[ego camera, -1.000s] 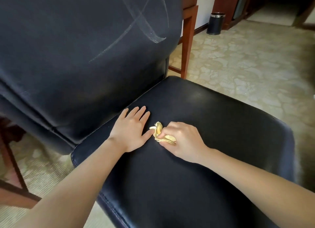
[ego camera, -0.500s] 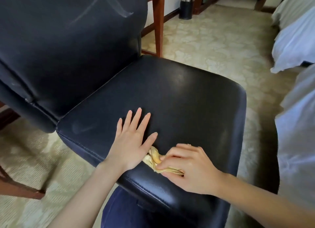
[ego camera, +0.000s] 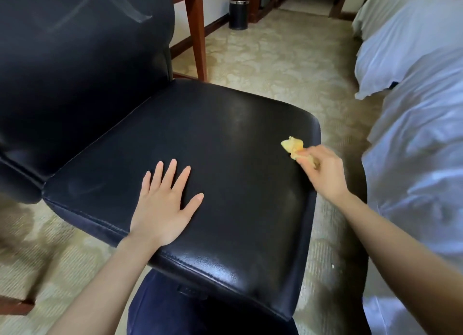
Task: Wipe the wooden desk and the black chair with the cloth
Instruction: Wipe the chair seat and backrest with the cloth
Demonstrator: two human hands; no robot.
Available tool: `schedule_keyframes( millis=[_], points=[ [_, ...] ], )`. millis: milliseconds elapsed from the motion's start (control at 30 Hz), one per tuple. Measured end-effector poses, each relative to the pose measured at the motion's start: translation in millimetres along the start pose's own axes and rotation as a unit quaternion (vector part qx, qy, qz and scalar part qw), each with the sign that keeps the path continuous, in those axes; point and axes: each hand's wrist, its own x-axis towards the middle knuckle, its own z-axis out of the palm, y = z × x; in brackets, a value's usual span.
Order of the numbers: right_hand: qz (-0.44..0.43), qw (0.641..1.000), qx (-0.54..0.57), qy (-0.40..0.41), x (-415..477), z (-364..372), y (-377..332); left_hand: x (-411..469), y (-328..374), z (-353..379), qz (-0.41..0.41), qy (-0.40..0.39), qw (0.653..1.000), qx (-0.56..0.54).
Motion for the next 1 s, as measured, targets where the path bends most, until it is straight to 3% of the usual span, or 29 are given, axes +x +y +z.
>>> schedule_keyframes(
  millis=[333, 600, 867, 1000],
  points=[
    [0.217, 0.974, -0.047, 0.033, 71, 32, 11, 0, 7, 0, -0.013, 0.008, 1.000, -0.005],
    [0.007, 1.000, 0.016, -0.019, -32, 11, -49, 1, 9, 1, -0.021, 0.018, 1.000, 0.001],
    [-0.067, 0.992, 0.098, -0.029, -121, -11, -103, -14, 12, -6, 0.025, 0.032, 0.998, -0.050],
    [-0.073, 0.984, 0.152, -0.062, -148, -22, -114, -41, 28, -4, 0.073, 0.051, 0.987, -0.135]
  ],
)
